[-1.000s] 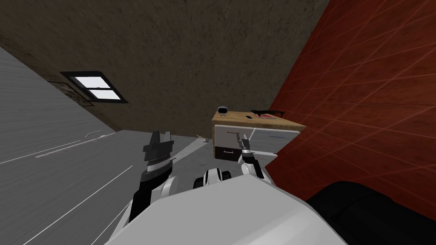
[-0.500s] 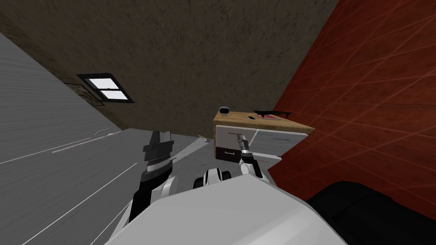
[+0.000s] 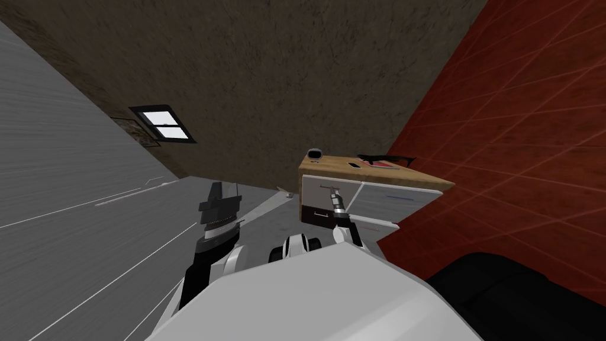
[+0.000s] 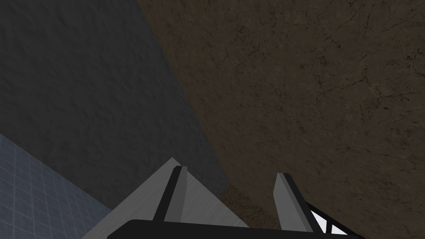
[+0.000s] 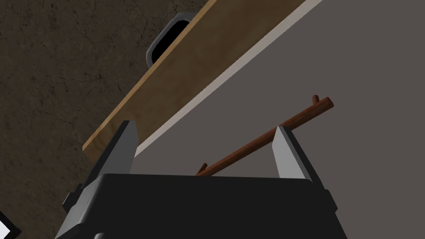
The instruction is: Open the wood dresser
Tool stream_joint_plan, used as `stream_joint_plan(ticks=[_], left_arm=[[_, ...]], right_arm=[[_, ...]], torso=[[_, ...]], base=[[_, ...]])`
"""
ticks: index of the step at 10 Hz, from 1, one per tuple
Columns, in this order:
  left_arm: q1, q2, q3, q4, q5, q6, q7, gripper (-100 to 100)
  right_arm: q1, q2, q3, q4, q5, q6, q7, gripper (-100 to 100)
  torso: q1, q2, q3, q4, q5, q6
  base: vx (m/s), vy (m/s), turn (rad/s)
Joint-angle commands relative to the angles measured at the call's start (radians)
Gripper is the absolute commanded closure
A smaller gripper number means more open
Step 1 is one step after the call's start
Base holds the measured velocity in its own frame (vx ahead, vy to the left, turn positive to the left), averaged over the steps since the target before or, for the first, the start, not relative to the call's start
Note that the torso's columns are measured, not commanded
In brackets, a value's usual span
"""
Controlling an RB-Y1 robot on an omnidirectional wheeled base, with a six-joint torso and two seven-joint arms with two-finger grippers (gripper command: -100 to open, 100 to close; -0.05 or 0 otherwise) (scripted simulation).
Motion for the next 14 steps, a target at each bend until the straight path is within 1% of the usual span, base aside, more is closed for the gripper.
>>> stream_joint_plan(ticks=[1, 2, 3, 4, 6, 7, 9, 11, 14], left_arm=[[0.0, 0.0, 0.0, 0.0, 0.0, 0.0, 0.0, 0], [0.0, 0.0, 0.0, 0.0, 0.0, 0.0, 0.0, 0], [0.0, 0.0, 0.0, 0.0, 0.0, 0.0, 0.0, 0], [0.0, 0.0, 0.0, 0.0, 0.0, 0.0, 0.0, 0], [0.0, 0.0, 0.0, 0.0, 0.0, 0.0, 0.0, 0], [0.0, 0.0, 0.0, 0.0, 0.0, 0.0, 0.0, 0], [0.0, 0.0, 0.0, 0.0, 0.0, 0.0, 0.0, 0], [0.0, 0.0, 0.0, 0.0, 0.0, 0.0, 0.0, 0], [0.0, 0.0, 0.0, 0.0, 0.0, 0.0, 0.0, 0]], right_arm=[[-0.007, 0.017, 0.007, 0.022, -0.042, 0.006, -0.076, -100], [-0.007, 0.017, 0.007, 0.022, -0.042, 0.006, -0.089, -100], [-0.013, 0.031, 0.01, 0.034, -0.068, 0.012, -0.126, -100], [-0.013, 0.031, 0.01, 0.034, -0.068, 0.012, -0.132, -100], [-0.021, 0.068, 0.016, 0.054, -0.114, 0.022, -0.198, -100], [-0.021, 0.068, 0.016, 0.054, -0.114, 0.022, -0.206, -100], [-0.028, 0.116, 0.021, 0.069, -0.15, 0.029, -0.264, -100], [-0.033, 0.177, 0.024, 0.078, -0.175, 0.035, -0.304, -100], [-0.037, 0.262, 0.026, 0.085, -0.192, 0.039, -0.331, -100]], torso=[[0.0, 0.0, 0.0, 0.0, 0.0, 0.0], [0.0, 0.0, 0.0, 0.0, 0.0, 0.0], [0.0, 0.0, 0.0, 0.0, 0.0, 0.0], [0.0, 0.0, 0.0, 0.0, 0.0, 0.0], [0.0, 0.0, 0.0, 0.0, 0.0, 0.0], [0.0, 0.0, 0.0, 0.0, 0.0, 0.0], [0.0, 0.0, 0.0, 0.0, 0.0, 0.0], [0.0, 0.0, 0.0, 0.0, 0.0, 0.0], [0.0, 0.0, 0.0, 0.0, 0.0, 0.0]], base=[[0.015, -0.005, 0.084], [0.013, -0.004, 0.049], [0.014, -0.006, 0.086], [0.014, -0.007, 0.058], [0.017, -0.011, 0.094], [0.015, -0.008, 0.056], [0.014, -0.005, 0.08], [0.014, -0.007, 0.078], [0.006, -0.005, 0.032]])
